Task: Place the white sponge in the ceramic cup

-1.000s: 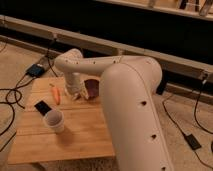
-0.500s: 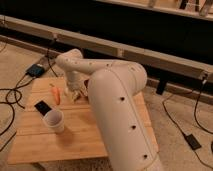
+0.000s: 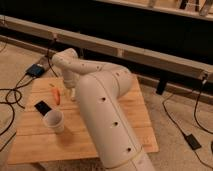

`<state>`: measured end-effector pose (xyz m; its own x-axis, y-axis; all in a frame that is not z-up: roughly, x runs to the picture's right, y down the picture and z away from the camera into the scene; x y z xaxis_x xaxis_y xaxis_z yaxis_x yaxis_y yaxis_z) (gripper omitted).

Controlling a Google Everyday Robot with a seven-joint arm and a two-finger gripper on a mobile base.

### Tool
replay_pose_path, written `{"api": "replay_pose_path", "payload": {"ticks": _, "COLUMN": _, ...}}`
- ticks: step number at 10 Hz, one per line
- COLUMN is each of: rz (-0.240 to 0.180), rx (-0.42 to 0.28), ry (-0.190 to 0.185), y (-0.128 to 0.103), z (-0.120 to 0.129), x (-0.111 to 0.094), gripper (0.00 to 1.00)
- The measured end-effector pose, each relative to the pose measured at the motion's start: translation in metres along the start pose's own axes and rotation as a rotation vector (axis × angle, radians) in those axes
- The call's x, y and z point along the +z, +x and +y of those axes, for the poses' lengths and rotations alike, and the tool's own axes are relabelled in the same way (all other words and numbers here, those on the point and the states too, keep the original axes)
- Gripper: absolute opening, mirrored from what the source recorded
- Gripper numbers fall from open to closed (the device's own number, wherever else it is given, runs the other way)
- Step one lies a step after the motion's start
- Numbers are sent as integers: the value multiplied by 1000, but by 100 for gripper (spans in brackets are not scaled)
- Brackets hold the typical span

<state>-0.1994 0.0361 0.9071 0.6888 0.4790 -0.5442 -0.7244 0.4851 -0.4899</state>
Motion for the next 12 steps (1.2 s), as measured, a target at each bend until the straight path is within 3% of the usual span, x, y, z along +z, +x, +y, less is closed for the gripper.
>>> {"api": "replay_pose_path", "payload": {"ticks": 6, "rz": -37, "rx": -56, "ry": 60, "y": -29, "z": 4, "x": -11, "gripper": 65}}
{"api": "replay_pose_path", "payload": {"ticks": 12, "rz": -44, "rx": -80, "ry": 76, "y": -40, "z": -1, "x": 6, "gripper": 65}}
